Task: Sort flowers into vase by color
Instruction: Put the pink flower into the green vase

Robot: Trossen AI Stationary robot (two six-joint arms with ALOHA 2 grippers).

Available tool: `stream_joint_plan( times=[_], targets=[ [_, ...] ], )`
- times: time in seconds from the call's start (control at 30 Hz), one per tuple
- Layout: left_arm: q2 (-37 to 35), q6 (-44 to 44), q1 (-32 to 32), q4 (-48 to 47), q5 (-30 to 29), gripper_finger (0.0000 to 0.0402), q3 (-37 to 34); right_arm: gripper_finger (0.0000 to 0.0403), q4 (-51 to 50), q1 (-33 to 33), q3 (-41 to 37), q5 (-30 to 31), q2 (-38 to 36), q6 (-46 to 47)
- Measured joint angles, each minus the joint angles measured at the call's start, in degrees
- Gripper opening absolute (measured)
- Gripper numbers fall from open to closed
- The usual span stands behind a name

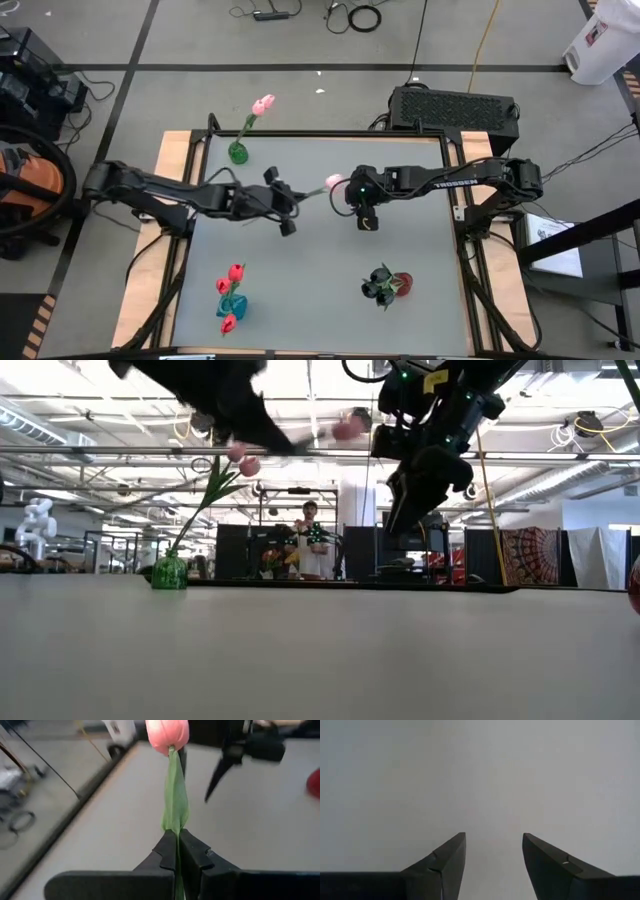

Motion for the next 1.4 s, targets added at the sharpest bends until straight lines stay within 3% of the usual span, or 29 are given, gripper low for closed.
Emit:
stream_joint_plan(
  times=[0.57, 1.17, 1.4],
  targets=[
    [-26.1, 5.1, -2.4, -15.6, -11.9, 0.0006, 0.0, 0.0187, 2.7, 0.0, 0.0, 0.0, 0.0, -0.1],
    [-49.4, 19.4, -2.3, -16.8, -13.8, 0.0006, 0.0, 0.0187, 2.8, 0.0, 0.0, 0.0, 0.0, -0.1],
    [-58.6, 23.1, -2.3, -20.3, -19.9, 0.0006, 0.0, 0.0187, 2.8, 0.0, 0.0, 0.0, 0.0, -0.1]
  ],
)
